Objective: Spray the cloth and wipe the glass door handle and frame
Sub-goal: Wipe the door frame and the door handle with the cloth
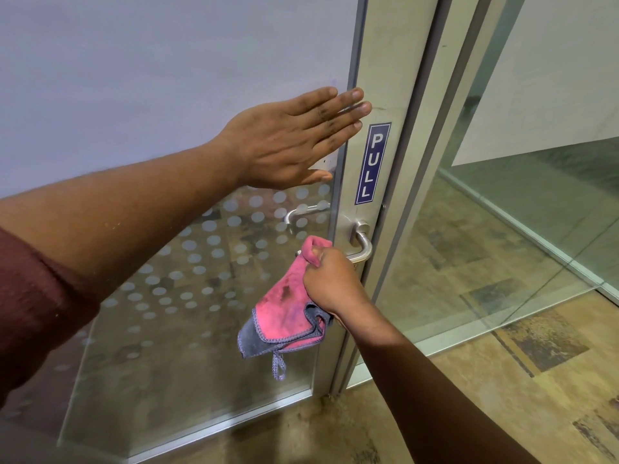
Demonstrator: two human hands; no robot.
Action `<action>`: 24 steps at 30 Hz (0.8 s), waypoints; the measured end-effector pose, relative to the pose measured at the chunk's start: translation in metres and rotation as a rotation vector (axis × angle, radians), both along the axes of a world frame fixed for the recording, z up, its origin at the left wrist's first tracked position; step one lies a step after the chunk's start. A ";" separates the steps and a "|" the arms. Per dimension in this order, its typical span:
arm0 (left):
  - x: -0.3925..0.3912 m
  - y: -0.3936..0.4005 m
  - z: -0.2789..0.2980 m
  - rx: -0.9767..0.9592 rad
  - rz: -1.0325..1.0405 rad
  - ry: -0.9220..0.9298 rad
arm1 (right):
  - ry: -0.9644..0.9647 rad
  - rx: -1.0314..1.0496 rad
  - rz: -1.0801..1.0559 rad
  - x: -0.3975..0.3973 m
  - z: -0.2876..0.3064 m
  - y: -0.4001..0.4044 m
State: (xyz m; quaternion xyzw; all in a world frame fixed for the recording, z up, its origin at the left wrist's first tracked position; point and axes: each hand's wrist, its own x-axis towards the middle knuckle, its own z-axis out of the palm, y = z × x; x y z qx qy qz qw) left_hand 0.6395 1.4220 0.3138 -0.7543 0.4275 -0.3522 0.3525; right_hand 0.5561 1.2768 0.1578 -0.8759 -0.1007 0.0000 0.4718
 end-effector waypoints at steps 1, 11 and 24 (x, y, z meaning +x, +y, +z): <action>0.000 0.000 0.000 0.004 0.003 -0.005 | -0.001 -0.013 -0.002 -0.001 -0.001 0.001; 0.002 0.000 -0.001 -0.007 -0.005 0.004 | 0.147 -0.127 0.193 -0.029 -0.036 0.027; 0.001 0.000 0.000 -0.004 0.008 0.023 | 0.239 -0.065 0.194 -0.031 -0.051 -0.016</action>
